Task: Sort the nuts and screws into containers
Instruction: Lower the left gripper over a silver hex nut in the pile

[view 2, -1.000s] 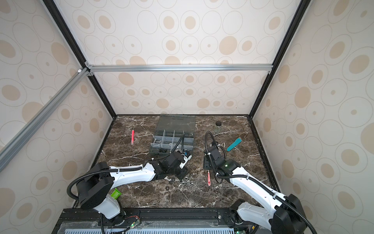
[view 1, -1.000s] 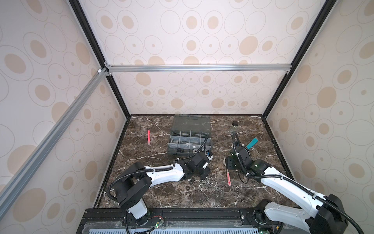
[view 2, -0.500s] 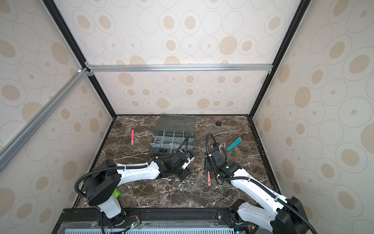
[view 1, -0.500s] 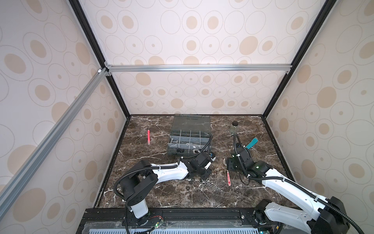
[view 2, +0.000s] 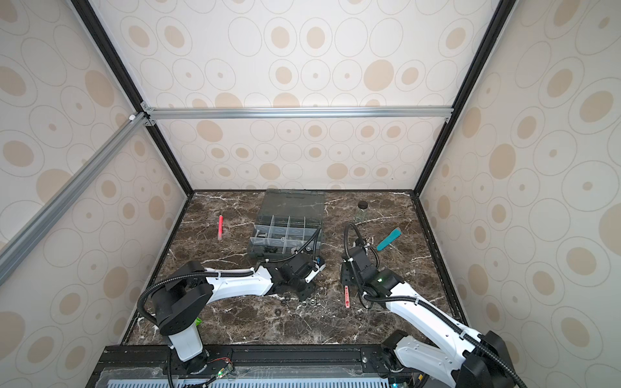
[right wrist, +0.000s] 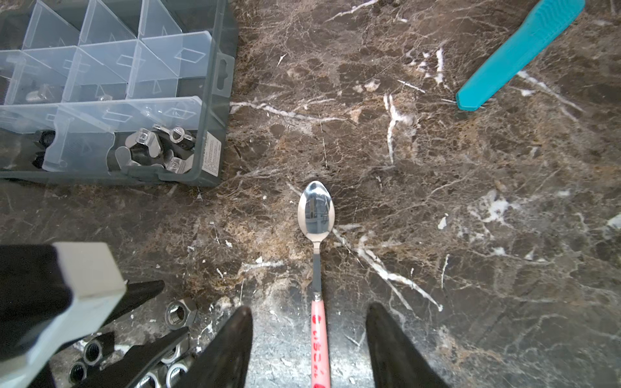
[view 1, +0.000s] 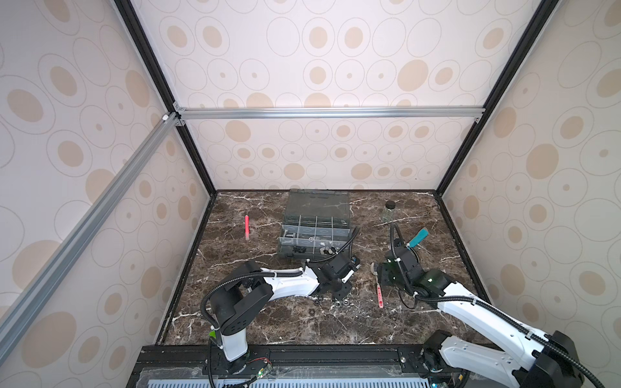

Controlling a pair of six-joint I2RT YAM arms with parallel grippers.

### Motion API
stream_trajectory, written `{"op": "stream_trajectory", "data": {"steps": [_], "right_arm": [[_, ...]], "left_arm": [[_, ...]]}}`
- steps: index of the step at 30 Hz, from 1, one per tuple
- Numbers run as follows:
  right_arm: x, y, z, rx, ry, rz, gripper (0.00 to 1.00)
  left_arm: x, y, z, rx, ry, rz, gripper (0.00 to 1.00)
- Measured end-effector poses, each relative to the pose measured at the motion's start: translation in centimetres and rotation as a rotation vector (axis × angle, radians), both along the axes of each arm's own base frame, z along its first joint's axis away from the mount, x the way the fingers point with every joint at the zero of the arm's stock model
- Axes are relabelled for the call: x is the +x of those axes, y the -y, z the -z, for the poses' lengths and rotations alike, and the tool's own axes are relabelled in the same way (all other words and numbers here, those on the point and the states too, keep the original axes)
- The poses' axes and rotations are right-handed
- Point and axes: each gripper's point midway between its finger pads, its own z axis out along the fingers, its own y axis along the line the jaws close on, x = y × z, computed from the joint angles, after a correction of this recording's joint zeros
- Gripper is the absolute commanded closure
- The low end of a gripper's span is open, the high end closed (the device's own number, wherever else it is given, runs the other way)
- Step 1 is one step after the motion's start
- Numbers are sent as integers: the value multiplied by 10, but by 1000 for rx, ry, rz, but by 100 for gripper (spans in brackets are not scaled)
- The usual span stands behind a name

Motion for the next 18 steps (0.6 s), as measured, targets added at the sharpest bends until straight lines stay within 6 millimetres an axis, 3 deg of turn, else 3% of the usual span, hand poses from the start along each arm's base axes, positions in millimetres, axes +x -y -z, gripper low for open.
{"op": "stream_trajectory", "data": {"steps": [18], "right_arm": [[-9,7,10,11,-12,27,42]], "left_arm": [[3,-4,3,41,17,2,61]]}}
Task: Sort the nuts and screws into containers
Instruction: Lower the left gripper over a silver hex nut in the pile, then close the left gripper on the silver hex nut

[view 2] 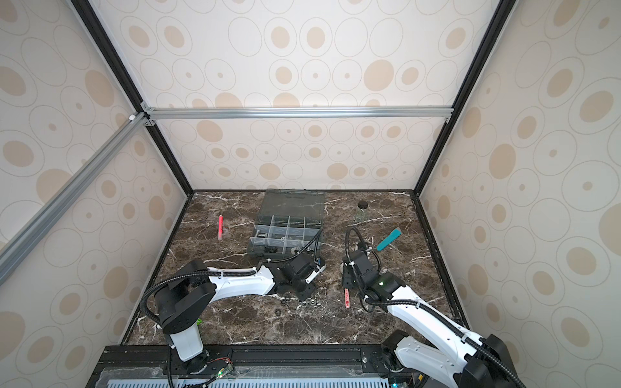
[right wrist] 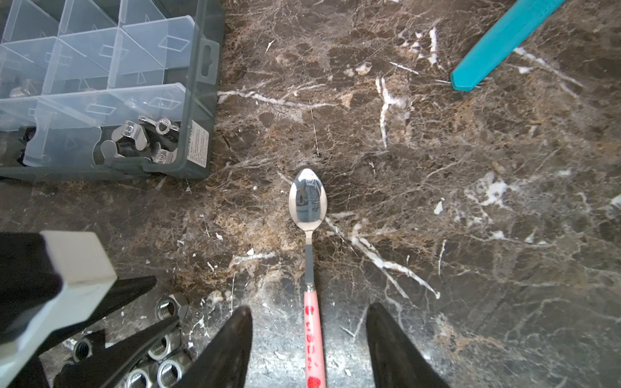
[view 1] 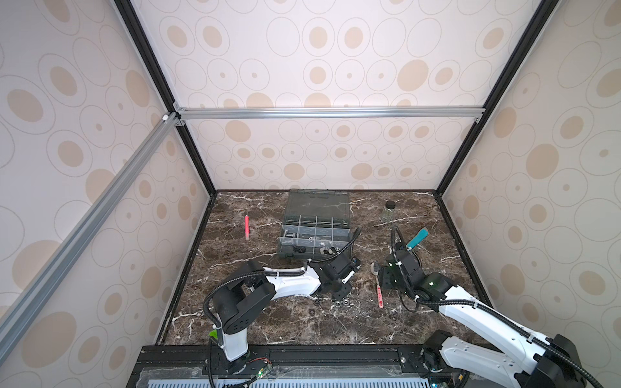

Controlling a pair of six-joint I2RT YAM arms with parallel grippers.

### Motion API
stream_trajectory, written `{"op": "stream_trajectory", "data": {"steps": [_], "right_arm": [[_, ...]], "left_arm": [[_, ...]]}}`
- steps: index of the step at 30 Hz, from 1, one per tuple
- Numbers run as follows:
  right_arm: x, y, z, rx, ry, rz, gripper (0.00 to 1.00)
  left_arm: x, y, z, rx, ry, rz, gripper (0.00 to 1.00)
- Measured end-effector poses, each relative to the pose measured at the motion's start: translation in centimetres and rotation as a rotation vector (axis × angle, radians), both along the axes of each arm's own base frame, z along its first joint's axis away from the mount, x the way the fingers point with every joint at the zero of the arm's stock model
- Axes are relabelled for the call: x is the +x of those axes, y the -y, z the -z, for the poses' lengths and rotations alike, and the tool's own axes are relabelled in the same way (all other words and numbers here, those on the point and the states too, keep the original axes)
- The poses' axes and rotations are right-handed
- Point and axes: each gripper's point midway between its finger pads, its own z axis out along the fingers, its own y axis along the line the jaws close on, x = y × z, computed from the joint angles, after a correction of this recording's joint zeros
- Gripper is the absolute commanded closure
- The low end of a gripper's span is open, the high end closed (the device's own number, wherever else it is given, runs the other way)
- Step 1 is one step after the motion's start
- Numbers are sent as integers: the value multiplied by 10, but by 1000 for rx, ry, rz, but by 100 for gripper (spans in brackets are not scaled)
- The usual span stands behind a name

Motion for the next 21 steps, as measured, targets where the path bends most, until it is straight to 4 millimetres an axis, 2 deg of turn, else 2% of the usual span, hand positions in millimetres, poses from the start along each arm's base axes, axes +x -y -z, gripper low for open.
{"op": "stream_trajectory", "data": {"steps": [16,21], "right_arm": [[-4,10,-2,17,30,57,42],[-5,11,1,18,24,64,42]], "left_arm": [[2,-4,2,36,32,21,62],[8,-10,2,63,62,-8,64]]}}
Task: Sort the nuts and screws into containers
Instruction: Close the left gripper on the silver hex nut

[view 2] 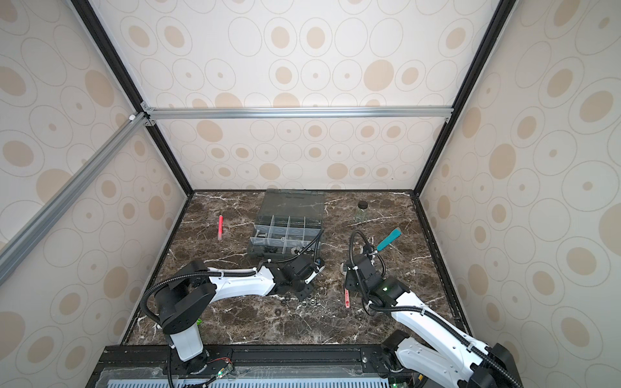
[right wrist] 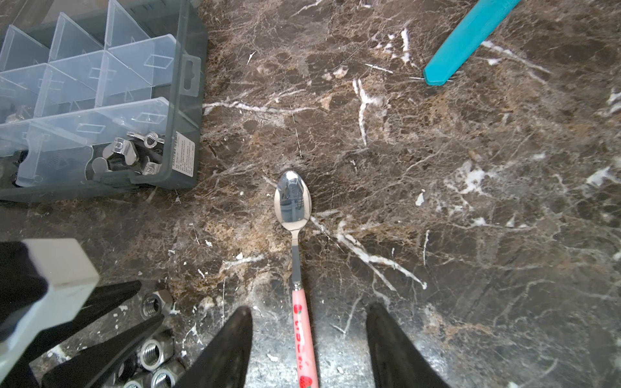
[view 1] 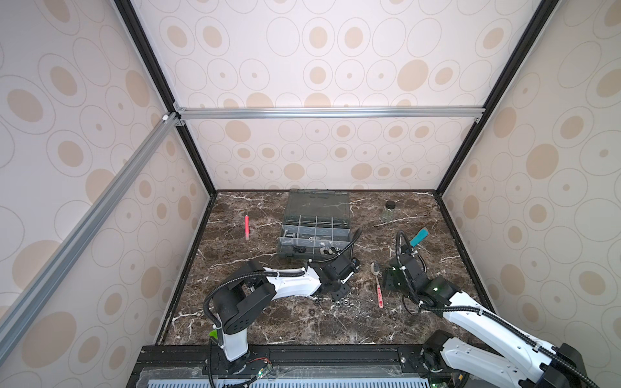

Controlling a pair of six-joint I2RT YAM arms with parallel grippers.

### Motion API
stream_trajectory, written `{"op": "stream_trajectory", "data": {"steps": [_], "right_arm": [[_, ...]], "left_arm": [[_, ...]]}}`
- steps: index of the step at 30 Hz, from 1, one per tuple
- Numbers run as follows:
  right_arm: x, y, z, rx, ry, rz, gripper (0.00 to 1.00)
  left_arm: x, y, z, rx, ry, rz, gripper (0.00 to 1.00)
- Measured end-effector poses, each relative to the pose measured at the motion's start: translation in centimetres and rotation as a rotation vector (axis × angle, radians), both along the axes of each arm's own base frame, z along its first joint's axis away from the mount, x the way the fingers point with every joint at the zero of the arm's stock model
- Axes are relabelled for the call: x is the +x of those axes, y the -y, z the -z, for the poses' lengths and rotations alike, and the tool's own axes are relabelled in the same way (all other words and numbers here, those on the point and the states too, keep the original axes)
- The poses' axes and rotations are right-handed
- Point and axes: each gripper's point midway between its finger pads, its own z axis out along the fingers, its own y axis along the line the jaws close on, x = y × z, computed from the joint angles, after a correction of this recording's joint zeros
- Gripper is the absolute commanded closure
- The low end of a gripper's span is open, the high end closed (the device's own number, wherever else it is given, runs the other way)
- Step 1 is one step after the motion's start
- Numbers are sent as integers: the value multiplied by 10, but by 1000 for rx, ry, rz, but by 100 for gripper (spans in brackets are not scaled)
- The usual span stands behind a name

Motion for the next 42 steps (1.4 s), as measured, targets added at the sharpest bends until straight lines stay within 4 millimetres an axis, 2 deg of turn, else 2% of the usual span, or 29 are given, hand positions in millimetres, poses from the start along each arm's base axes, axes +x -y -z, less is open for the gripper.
{"op": "stream_trajectory", "data": {"steps": [8,23,26,29,32,38,42], "right_arm": [[-1,1,0,13,3,11,42],[-6,5,6,18,-5,29,42],[-6,5,6,20,-4,30,42],[-7,5,7,23,-3,32,42],[-7,6,7,22,-4,33,42],[-7,6,8,24,-4,36,42],[-8,6,9,25,-4,37,42]], "left_arm": [[5,-5,2,23,23,-24,65],[8,-2,0,30,45,13,77],[8,-1,0,31,48,14,75],[9,-2,2,40,48,15,67],[9,-4,8,60,45,18,65],[10,-4,8,67,53,22,64],[14,0,8,68,61,28,67]]}}
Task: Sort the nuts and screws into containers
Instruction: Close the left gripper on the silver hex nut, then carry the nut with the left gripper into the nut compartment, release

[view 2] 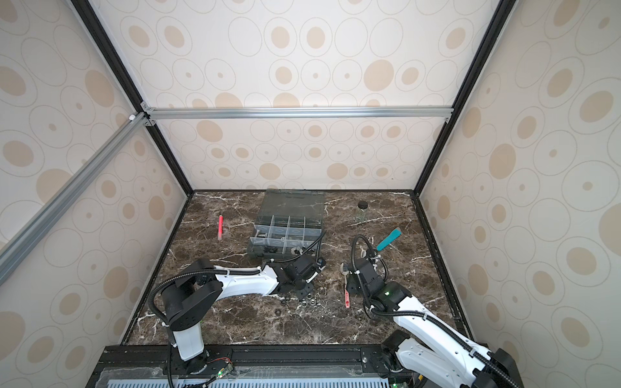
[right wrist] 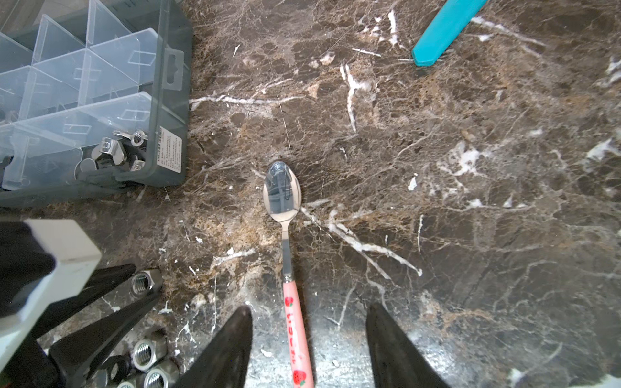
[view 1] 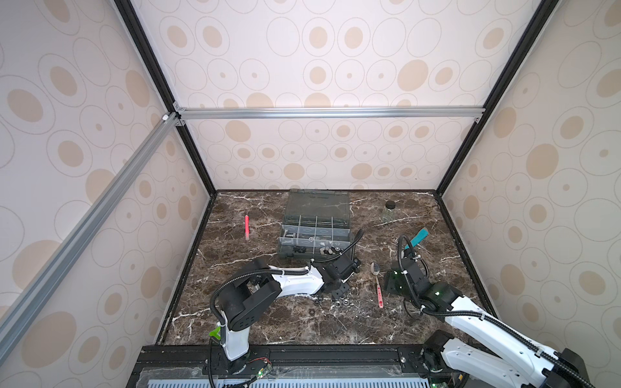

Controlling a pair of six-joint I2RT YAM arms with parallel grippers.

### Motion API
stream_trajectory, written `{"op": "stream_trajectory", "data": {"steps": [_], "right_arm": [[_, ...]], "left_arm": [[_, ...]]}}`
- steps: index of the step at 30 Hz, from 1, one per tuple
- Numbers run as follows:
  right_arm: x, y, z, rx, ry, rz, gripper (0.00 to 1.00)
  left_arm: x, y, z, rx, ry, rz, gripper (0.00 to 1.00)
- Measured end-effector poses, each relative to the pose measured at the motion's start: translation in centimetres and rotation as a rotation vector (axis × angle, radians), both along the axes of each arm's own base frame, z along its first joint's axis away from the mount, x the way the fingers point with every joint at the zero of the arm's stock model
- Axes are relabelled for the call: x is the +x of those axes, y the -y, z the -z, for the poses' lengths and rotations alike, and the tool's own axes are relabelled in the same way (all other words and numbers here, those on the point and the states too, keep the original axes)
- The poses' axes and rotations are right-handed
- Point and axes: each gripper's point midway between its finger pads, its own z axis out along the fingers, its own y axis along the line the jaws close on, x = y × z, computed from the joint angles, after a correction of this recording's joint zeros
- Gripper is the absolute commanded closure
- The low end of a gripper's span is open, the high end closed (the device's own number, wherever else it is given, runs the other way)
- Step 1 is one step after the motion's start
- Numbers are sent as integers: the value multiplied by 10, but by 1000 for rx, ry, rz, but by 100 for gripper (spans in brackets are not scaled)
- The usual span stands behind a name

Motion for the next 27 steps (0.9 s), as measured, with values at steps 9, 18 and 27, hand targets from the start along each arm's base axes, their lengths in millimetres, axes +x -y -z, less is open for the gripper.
{"op": "stream_trajectory", "data": {"steps": [9,18,27], "right_arm": [[-1,2,-3,14,17,8,42],[-1,2,-4,17,22,14,42],[-2,4,-5,13,25,19,42]], "left_arm": [[3,4,0,0,7,11,77],[7,0,-3,-2,8,-3,80],[57,-39,-72,-132,88,-148,79]]}}
